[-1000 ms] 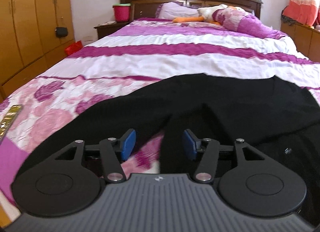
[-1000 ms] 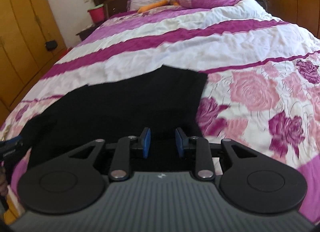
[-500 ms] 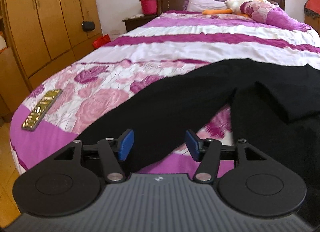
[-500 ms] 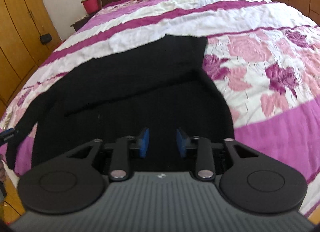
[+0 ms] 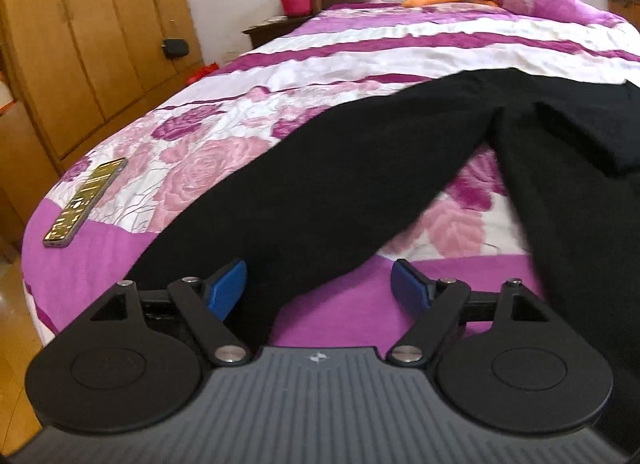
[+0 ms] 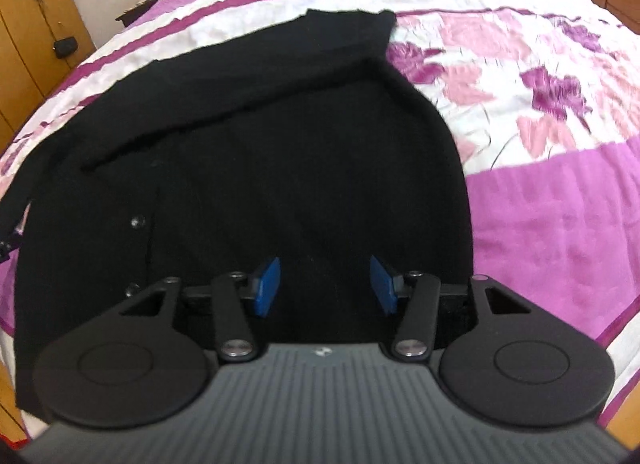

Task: Fold small clothes

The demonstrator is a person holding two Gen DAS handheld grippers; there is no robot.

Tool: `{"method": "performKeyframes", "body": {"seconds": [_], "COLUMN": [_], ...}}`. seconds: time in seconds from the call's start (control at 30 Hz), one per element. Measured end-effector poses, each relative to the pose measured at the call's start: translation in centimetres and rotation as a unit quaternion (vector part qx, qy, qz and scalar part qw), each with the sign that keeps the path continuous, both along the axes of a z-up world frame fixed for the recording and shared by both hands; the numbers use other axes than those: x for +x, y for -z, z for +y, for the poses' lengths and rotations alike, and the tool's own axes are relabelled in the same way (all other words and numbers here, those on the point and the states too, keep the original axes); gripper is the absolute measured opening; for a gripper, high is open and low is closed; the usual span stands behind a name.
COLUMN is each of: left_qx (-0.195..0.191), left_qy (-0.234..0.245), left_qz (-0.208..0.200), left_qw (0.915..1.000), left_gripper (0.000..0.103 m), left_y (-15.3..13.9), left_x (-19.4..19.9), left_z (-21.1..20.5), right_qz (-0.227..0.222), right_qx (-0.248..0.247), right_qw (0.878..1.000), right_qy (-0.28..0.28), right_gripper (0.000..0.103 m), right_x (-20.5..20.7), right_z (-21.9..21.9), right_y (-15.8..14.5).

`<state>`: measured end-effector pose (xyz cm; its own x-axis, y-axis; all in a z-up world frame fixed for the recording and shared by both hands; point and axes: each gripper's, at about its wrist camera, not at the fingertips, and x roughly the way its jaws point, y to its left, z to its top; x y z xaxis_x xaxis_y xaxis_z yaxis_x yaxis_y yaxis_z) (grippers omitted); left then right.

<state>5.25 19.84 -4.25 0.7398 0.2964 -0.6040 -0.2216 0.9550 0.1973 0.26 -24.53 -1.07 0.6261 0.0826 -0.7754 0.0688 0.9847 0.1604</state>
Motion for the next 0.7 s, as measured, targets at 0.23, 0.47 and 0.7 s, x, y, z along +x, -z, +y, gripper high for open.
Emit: {"method": "performKeyframes", "body": {"seconds": [0.23, 0.47, 0.7], "left_qx": [0.036, 0.012, 0.001], "left_qy": [-0.035, -0.049, -0.034], "left_qz": [-0.037, -0.076, -0.159], "left_qw": [0.9981, 0.9958, 0.9868], "left_gripper": [0.063, 0.009, 0.009], "left_y": [1.0, -1.2, -7.2], "left_x": [0.8, 0.6, 0.8], "left_z": [1.3, 3.3, 2.8], "right_qz": [-0.005, -0.013, -0.018], "right_qx": [-0.004, 0.014, 0.055], "right_qw": [1.000, 1.000, 0.998], "right_qy": [-0.002, 0.003, 0.000], "right_gripper": [0.052, 0.052, 0.052], "right_x": [-0.2, -0.7, -1.2], "right_z": [0.0, -0.2, -0.7], "right_y": [0.4, 0.3, -0.1]}}
